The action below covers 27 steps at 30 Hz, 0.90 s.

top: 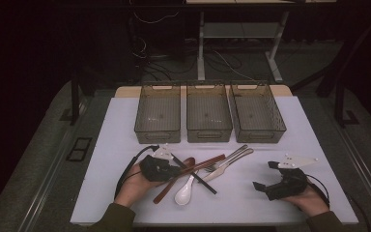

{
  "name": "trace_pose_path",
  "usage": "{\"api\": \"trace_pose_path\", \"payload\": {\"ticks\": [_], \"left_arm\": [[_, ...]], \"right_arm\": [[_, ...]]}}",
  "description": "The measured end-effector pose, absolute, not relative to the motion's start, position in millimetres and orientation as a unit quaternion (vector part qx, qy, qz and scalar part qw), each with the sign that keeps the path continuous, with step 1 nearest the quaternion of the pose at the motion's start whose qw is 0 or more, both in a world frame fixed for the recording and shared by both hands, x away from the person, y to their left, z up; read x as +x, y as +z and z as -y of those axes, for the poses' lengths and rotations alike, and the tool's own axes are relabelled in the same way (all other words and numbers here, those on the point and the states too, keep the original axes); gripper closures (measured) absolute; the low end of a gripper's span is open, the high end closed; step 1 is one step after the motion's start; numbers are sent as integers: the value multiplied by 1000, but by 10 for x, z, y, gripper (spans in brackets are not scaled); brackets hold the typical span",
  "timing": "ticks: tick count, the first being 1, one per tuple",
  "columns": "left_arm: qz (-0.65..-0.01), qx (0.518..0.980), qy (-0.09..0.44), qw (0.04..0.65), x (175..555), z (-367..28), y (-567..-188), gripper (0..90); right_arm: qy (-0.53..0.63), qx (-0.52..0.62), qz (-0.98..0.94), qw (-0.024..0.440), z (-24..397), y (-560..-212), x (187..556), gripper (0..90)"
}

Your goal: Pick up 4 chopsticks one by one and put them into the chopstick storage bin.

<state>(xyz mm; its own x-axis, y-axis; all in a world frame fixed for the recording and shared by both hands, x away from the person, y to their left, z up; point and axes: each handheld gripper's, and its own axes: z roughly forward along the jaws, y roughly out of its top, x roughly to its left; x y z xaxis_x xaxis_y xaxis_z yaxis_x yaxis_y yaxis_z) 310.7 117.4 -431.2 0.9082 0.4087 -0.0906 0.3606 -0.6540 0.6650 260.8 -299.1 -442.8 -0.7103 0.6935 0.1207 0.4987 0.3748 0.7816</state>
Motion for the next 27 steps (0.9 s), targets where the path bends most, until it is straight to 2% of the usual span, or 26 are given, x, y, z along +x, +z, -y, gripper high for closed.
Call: {"api": "trace_pose_path", "payload": {"ticks": [4, 27], "left_arm": [[-214, 909, 33, 357, 3111, -1174, -4312, 826], [-223, 901, 39, 369, 3117, -1222, -4274, 839]], "right_arm": [[425, 362, -822, 114, 2990, -4428, 2608, 5], [425, 362, -822, 114, 2992, -4429, 2609, 5]]}}
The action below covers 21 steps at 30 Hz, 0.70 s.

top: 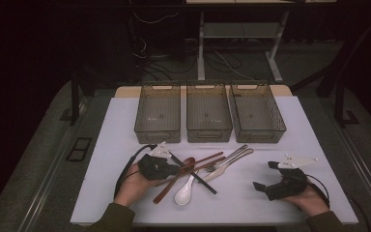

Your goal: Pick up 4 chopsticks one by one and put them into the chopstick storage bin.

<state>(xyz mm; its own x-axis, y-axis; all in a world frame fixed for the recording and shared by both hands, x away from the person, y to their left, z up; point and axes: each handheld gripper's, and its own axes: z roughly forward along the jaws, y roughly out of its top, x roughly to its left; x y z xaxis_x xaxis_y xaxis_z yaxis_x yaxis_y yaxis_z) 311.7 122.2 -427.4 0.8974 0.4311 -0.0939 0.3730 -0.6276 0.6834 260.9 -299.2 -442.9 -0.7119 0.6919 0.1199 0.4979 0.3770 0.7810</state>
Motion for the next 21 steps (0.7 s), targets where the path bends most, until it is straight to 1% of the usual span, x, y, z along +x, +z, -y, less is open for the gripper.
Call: {"api": "trace_pose_path", "payload": {"ticks": [21], "left_arm": [[-223, 880, 56, 415, 3085, -1318, -4094, 839]], "right_arm": [[428, 363, -820, 113, 2985, -4447, 2603, 5]]}}
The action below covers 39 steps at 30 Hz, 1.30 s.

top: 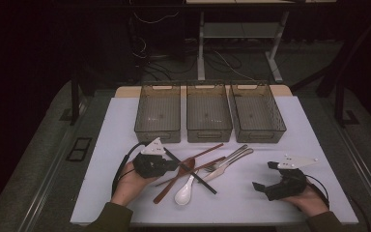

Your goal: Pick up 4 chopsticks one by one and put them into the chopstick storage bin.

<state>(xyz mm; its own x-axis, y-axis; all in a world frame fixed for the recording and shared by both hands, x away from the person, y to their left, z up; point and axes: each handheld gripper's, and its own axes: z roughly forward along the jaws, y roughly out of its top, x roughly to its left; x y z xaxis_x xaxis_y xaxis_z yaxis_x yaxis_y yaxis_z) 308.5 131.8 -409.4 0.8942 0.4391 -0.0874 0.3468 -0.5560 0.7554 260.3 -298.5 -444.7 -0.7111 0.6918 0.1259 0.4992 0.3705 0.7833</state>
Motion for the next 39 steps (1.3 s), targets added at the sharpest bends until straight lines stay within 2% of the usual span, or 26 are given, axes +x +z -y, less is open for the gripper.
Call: {"api": "trace_pose_path", "payload": {"ticks": [18, 39], "left_arm": [[-226, 866, 79, 439, 3195, -1393, -3877, 839], [-243, 849, 103, 457, 3508, -1491, -3703, 840]], "right_arm": [[438, 359, -817, 107, 2967, -4440, 2541, 5], [446, 362, -811, 106, 2982, -4443, 2563, 5]]}}
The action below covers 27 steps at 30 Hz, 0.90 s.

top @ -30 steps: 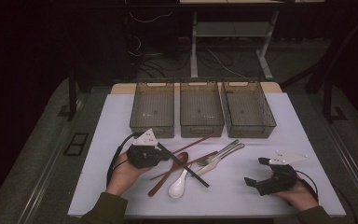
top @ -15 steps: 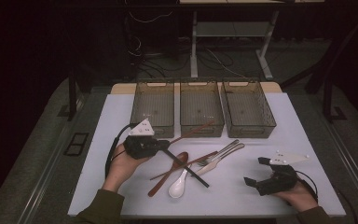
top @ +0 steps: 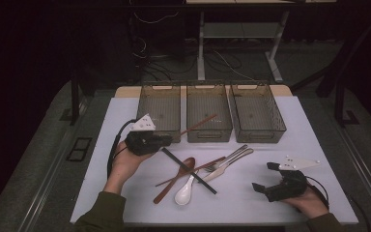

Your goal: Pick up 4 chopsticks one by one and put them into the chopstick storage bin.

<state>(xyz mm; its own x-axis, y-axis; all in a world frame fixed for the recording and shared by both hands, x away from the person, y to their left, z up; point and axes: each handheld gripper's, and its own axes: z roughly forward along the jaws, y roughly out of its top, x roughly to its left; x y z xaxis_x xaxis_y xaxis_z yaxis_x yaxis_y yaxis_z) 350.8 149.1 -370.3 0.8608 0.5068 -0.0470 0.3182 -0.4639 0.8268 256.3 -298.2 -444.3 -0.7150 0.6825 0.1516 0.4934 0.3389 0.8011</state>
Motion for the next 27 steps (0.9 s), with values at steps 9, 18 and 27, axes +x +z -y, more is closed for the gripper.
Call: {"api": "trace_pose_path", "payload": {"ticks": [9, 18, 27], "left_arm": [[-253, 840, 108, 468, 3685, -1471, -3668, 839], [-282, 829, 119, 467, 3840, -1503, -3644, 839], [-317, 807, 145, 476, 4030, -1608, -3583, 839]], "right_arm": [[444, 364, -812, 105, 2982, -4452, 2572, 5], [442, 368, -811, 105, 2982, -4458, 2580, 5], [437, 371, -812, 106, 2978, -4467, 2582, 5]]}}
